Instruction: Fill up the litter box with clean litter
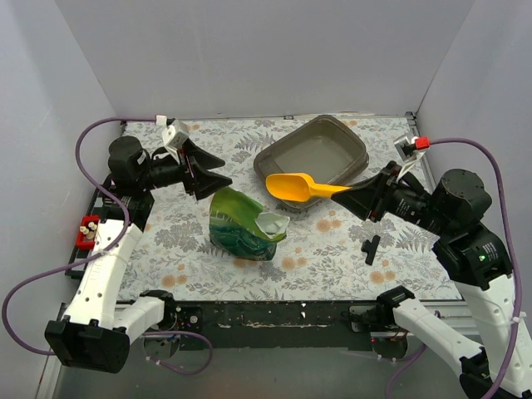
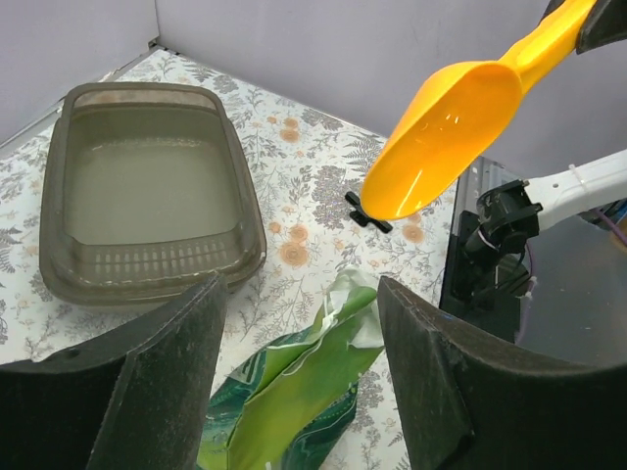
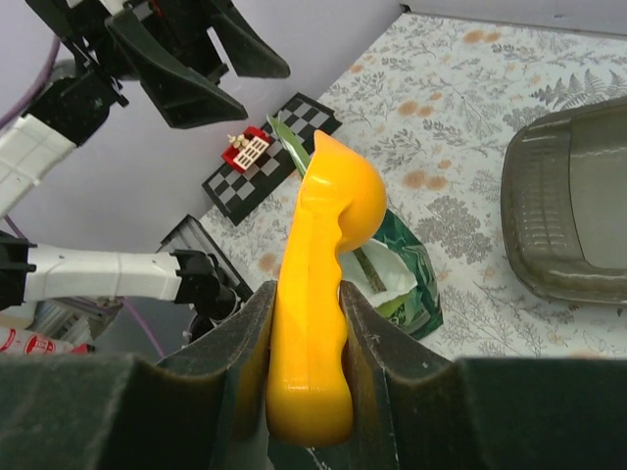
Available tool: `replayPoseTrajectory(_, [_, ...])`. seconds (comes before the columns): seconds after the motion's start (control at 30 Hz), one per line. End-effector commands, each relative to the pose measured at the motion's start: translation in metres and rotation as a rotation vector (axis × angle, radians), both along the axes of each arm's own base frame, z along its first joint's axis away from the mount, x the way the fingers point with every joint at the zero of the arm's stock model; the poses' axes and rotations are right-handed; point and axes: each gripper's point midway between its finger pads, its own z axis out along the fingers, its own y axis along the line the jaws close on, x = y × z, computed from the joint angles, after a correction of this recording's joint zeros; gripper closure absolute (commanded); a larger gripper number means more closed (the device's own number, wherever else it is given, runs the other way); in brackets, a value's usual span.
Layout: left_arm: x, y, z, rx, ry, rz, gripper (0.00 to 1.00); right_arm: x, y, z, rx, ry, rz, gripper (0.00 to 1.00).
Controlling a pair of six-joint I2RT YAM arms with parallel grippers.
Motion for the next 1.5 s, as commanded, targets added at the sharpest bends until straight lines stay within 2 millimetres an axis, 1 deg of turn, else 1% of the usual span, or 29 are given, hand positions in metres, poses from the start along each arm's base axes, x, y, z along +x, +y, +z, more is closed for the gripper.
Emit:
replayPoseTrajectory(0.0, [-0.006, -0.004, 0.007, 0.058, -0.109, -0.077, 0.37, -0.018, -0.007, 0.013, -0.020, -0.072, 0.030, 0.99])
replayPoseTrajectory(0.1, [-0.004, -0.011, 0.008, 0.085, -0.098, -0.126, 0.36, -0.023, -0.009, 0.013, -0.023, -0.071, 0.037, 0.99])
replayPoseTrajectory(0.17, [-0.002, -0.016, 0.002, 0.117, -0.058, -0.141, 0.36, -0.025, -0.009, 0.011, -0.021, -0.060, 0.041, 0.99])
replayPoseTrajectory(0.27, [0.003, -0.022, -0.002, 0.172, -0.052, -0.133, 0.35, -0.028, -0.008, 0.008, -0.019, -0.046, 0.053, 0.99])
replayPoseTrajectory(0.33, [0.003, -0.025, -0.009, 0.206, -0.030, -0.136, 0.35, -0.030, -0.007, 0.006, -0.019, -0.038, 0.065, 0.99])
replayPoseTrajectory(0.47, [0.003, -0.025, -0.022, 0.255, -0.009, -0.118, 0.35, -0.035, -0.005, 0.003, -0.018, -0.028, 0.089, 0.99])
replayPoseTrajectory(0.63, [-0.003, -0.021, -0.033, 0.294, -0.001, -0.098, 0.35, -0.040, -0.004, -0.001, -0.018, -0.026, 0.114, 0.99])
replayPoseTrajectory(0.87, [-0.006, -0.024, -0.067, 0.368, 0.056, -0.081, 0.34, -0.041, -0.001, -0.010, -0.018, -0.014, 0.145, 0.99])
replayPoseTrajectory(1.0, [-0.010, -0.019, -0.081, 0.396, 0.080, -0.063, 0.34, -0.042, -0.001, -0.012, -0.028, -0.019, 0.147, 0.99])
replayPoseTrajectory(1.13, [-0.010, -0.015, -0.098, 0.430, 0.110, -0.047, 0.35, -0.040, -0.003, -0.017, -0.046, -0.008, 0.132, 0.99])
replayPoseTrajectory(1.2, [-0.008, -0.014, -0.105, 0.445, 0.119, -0.039, 0.40, -0.038, -0.003, -0.020, -0.056, 0.011, 0.128, 0.99])
replayPoseTrajectory(1.23, [-0.007, -0.014, -0.109, 0.453, 0.121, -0.034, 0.46, -0.036, -0.003, -0.023, -0.066, 0.024, 0.120, 0.99])
replayPoseTrajectory(1.27, [-0.007, -0.014, -0.112, 0.457, 0.123, -0.034, 0.49, -0.034, -0.004, -0.024, -0.075, 0.030, 0.112, 0.99])
replayPoseTrajectory(1.33, [-0.007, -0.016, -0.115, 0.458, 0.122, -0.037, 0.71, -0.030, -0.006, -0.030, -0.100, 0.056, 0.090, 0.99])
replayPoseTrajectory(1.4, [-0.005, -0.017, -0.116, 0.452, 0.103, -0.019, 0.90, -0.025, -0.005, -0.037, -0.127, 0.091, 0.088, 0.99])
replayPoseTrajectory(1.43, [-0.005, -0.017, -0.117, 0.445, 0.085, -0.007, 0.97, -0.023, -0.004, -0.041, -0.138, 0.105, 0.087, 0.99])
replayPoseTrajectory(1.47, [-0.005, -0.017, -0.116, 0.435, 0.070, 0.007, 1.00, -0.020, -0.003, -0.047, -0.154, 0.129, 0.084, 0.99])
